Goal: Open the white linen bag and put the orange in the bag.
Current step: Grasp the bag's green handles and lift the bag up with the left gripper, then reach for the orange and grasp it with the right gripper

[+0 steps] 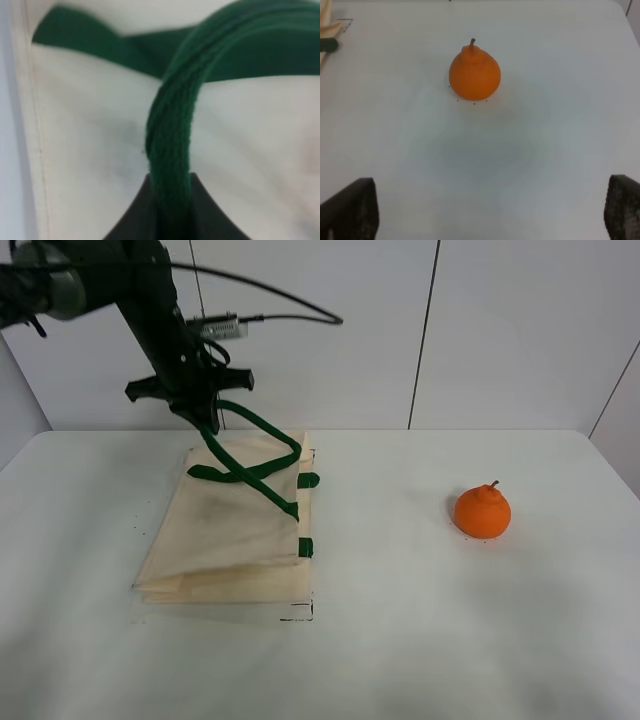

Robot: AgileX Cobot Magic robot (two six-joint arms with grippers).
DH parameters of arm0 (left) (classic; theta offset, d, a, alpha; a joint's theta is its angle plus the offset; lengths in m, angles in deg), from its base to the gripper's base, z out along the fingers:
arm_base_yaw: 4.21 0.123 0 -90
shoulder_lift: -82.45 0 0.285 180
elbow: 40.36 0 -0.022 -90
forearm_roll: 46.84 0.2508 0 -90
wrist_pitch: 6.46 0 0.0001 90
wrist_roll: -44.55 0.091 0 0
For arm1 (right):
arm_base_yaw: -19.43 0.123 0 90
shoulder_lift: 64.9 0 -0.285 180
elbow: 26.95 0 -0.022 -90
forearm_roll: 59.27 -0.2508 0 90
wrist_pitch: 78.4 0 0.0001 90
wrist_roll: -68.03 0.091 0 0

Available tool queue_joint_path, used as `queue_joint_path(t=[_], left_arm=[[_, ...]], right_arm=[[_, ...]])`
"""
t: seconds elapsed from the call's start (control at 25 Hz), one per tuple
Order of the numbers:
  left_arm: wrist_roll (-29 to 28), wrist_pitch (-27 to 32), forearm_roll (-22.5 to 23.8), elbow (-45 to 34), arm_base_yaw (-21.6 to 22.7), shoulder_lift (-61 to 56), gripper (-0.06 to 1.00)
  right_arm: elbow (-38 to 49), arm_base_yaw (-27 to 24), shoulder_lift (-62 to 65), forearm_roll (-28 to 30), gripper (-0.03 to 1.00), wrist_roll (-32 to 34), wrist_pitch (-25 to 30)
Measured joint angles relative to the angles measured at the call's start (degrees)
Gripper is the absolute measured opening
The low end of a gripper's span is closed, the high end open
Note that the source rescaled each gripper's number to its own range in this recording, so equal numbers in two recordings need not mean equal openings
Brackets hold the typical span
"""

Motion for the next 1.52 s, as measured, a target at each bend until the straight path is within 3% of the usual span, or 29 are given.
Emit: queue_joint_path(t=[0.24, 0.36, 0.64, 0.8, 1.2, 1.32, 1.52], left_arm=[[2.22, 0.66, -0.65, 5.85, -3.52, -5.49, 0.0], [3.23, 0.74, -0.69, 6.26, -5.55, -8.68, 0.0], [3.73, 0.74, 0.23, 6.31, -6.31, -12.63, 0.0], [3.85, 0.74, 0.9, 6.31, -6.31, -13.36, 0.0], [3.85, 0.74, 1.26, 6.31, -6.31, -13.42, 0.0], [3.85, 0.74, 1.26, 6.31, -6.31, -13.42, 0.0], [3.85, 0.74, 1.26, 6.31, -6.31, -13.42, 0.0]], right_arm=[[-0.32, 0.0, -1.47, -0.44, 1.0, 0.0, -0.43], [-2.2, 0.0, -8.17, -0.9, 1.0, 0.0, -3.74], [-10.84, 0.0, -40.54, -1.47, 1.0, -0.37, -12.4], [-20.7, 0.0, -63.41, -1.47, 1.0, -1.25, -13.61], [-58.3, 0.0, -107.6, -3.21, 1.0, -2.01, 0.5], [-65.45, 0.0, -115.46, -3.21, 1.0, -1.46, 2.82], [-69.04, 0.0, -122.87, -2.68, 1.0, 0.0, 3.88]])
